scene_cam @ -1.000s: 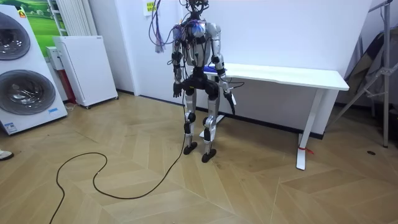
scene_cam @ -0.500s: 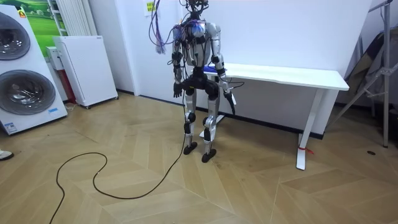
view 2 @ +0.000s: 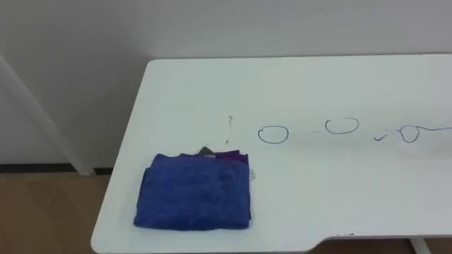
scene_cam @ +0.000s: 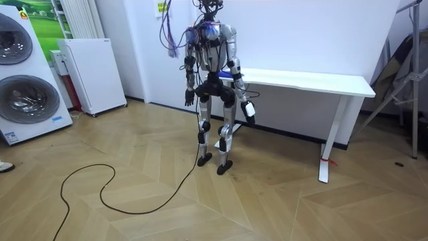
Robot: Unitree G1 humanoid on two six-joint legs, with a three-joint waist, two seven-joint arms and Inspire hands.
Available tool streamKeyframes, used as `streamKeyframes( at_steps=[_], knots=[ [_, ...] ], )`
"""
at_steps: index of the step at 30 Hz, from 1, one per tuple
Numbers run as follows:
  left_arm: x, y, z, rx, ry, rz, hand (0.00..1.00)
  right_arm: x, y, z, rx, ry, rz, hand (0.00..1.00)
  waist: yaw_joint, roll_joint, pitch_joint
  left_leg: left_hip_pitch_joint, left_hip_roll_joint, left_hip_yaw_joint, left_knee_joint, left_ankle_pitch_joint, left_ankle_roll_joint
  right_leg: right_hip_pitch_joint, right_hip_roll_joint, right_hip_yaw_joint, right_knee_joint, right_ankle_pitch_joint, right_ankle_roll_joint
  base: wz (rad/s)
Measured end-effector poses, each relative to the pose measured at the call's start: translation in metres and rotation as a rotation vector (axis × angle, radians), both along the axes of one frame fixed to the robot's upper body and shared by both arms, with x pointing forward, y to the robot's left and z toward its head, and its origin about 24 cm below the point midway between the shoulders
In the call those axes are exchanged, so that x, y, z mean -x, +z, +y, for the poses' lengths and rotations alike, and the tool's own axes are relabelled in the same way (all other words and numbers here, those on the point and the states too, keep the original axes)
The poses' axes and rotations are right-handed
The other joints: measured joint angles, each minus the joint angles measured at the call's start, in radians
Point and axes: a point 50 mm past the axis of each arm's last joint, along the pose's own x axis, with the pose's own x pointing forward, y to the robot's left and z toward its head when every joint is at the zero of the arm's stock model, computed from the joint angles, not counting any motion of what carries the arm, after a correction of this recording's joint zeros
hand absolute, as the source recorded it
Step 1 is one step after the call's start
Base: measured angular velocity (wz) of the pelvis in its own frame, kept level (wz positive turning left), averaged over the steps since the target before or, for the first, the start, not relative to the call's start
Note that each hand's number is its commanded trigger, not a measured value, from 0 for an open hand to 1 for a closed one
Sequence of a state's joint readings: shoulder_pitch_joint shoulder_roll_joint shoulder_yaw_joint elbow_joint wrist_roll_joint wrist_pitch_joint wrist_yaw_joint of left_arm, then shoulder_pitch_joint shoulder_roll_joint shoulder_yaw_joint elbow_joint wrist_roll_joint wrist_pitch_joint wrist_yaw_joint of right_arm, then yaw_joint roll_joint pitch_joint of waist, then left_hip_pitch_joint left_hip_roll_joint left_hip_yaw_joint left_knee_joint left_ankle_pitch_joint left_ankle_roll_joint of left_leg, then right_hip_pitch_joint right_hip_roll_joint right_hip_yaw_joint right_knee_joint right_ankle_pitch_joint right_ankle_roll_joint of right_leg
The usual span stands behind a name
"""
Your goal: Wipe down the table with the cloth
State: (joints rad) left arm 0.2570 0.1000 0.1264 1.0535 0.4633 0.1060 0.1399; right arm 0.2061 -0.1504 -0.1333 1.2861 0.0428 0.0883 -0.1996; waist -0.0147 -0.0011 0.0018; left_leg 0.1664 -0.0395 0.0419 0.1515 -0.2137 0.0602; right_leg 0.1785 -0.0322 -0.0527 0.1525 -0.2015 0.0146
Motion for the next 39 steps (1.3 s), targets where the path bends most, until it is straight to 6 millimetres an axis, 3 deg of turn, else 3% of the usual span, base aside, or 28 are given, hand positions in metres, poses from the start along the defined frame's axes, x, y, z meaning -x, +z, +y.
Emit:
streamKeyframes(
  at_steps=[1,6,9,13,17,19,21,23,29,33,37,39],
  knots=[
    [0.001,0.0,0.002,-0.005,0.015,0.001,0.0,0.002,0.001,-0.002,0.01,-0.062,-0.01,0.0,-0.009,-0.002,0.0007,0.0,-0.003,-0.001,0.0,0.0,0.0,0.001,-0.001,-0.002,0.0,-0.001,0.0,0.05],
    [0.007,0.008,0.025,-0.055,0.171,-0.038,0.0,0.029,0.012,-0.028,0.141,-0.748,-0.132,0.0,-0.079,-0.015,0.0012,-0.001,-0.005,0.0,-0.001,-0.002,0.0,-0.002,0.001,0.002,0.001,-0.003,0.0,-0.01],
    [0.007,0.013,0.039,-0.091,0.204,-0.053,0.0,0.033,0.023,-0.052,0.259,-0.964,-0.194,0.0,-0.111,-0.023,-0.0021,-0.001,-0.005,0.009,-0.002,-0.002,0.0,-0.007,0.002,0.01,0.005,-0.004,-0.001,-0.07],
    [-0.003,0.021,0.054,-0.125,0.208,-0.114,0.0,0.019,0.039,-0.084,0.403,-1.03,-0.266,0.0,-0.115,-0.027,-0.0015,-0.006,-0.003,0.03,-0.002,-0.003,0.0,-0.026,0.004,0.03,0.019,-0.005,-0.001,-0.18],
    [-0.014,0.024,0.061,-0.132,0.201,-0.148,0.0,-0.017,0.06,-0.115,0.545,-1.008,-0.396,0.0,-0.117,-0.036,-0.0023,-0.009,-0.003,0.04,0.001,-0.003,0.001,-0.036,0.005,0.043,0.035,-0.006,0.001,-0.08],
    [-0.016,0.025,0.061,-0.122,0.213,-0.16,0.0,-0.035,0.069,-0.124,0.602,-0.965,-0.441,0.0,-0.113,-0.035,0.0006,-0.009,-0.001,0.044,0.0,-0.003,0.001,-0.043,0.006,0.043,0.037,-0.006,0.001,-0.02],
    [-0.016,0.024,0.059,-0.106,0.217,-0.164,0.0,-0.063,0.083,-0.134,0.664,-0.883,-0.509,0.0,-0.11,-0.039,-0.0001,-0.024,0.008,0.051,0.001,-0.003,0.001,-0.062,0.007,0.045,0.043,-0.006,0.0,-0.06],
    [-0.017,0.023,0.058,-0.1,0.215,-0.169,0.0,-0.078,0.096,-0.14,0.73,-0.821,-0.561,0.0,-0.089,-0.041,-0.0015,-0.03,0.005,0.06,0.002,-0.004,0.0,-0.072,0.011,0.053,0.047,-0.005,0.0,-0.1],
    [-0.02,0.023,0.057,-0.084,0.189,-0.172,0.0,-0.132,0.14,-0.146,0.967,-0.481,-0.724,0.0,-0.059,-0.041,0.0014,-0.061,0.01,0.059,0.017,-0.006,-0.003,-0.094,0.014,0.033,0.053,-0.004,-0.002,-0.01],
    [-0.024,0.021,0.05,-0.065,0.133,-0.164,0.0,-0.181,0.181,-0.127,1.112,-0.105,-0.91,0.0,-0.043,-0.038,0.0015,-0.058,0.01,0.059,0.018,-0.006,-0.003,-0.092,0.012,0.018,0.052,-0.004,-0.002,0.0],
    [-0.032,0.022,0.045,-0.055,0.087,-0.183,0.0,-0.209,0.213,-0.101,1.231,0.176,-1.055,0.0,-0.018,-0.035,-0.0004,-0.056,0.01,0.055,0.017,-0.006,-0.003,-0.091,0.011,0.011,0.051,-0.004,-0.002,0.04],
    [-0.034,0.022,0.045,-0.052,0.083,-0.191,0.0,-0.221,0.227,-0.079,1.254,0.34,-1.151,0.0,-0.001,-0.037,-0.0004,-0.051,0.011,0.051,0.018,-0.006,-0.004,-0.082,0.011,0.008,0.05,-0.004,-0.003,0.06]
  ],
)
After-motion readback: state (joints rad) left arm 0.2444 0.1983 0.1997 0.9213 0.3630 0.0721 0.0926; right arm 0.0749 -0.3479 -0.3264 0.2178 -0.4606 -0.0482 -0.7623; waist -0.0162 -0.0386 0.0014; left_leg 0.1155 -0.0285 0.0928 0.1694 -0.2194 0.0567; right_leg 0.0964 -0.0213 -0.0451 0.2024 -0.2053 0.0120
